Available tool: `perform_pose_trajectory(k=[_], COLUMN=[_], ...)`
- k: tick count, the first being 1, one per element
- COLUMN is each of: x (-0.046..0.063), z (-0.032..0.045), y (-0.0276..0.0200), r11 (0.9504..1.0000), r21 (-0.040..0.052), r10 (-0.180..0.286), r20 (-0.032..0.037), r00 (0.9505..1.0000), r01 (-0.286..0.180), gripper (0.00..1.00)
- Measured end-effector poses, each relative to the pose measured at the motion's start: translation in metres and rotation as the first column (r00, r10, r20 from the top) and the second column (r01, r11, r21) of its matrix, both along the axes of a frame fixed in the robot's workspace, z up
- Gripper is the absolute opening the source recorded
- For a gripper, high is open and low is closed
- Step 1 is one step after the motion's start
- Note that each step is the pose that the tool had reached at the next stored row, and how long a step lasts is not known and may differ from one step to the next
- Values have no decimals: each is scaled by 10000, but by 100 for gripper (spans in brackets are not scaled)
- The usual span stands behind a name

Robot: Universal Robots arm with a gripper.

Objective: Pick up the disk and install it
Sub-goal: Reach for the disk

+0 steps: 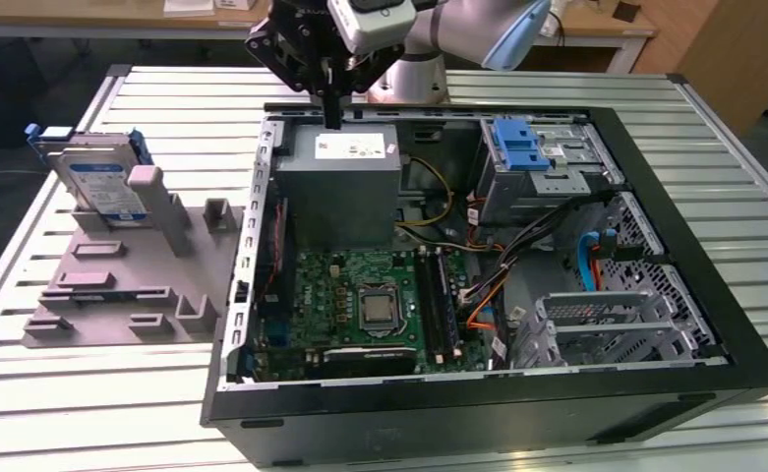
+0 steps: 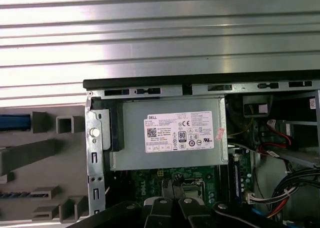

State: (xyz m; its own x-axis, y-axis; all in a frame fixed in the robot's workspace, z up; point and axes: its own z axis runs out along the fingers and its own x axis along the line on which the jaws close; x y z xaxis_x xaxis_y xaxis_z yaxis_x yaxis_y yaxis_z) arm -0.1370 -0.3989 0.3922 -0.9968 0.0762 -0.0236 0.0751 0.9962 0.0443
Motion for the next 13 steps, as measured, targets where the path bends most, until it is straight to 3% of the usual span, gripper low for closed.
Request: perform_pose_trajectory(k=[9,13], x=[-19,-111], z=[-2,-25], y=[0,0], r11=[10000,10000], r21=[0,0], r10=[1,0], r20=[0,-2], r00=[10000,10000], r01=[-1,0], gripper=[11,11])
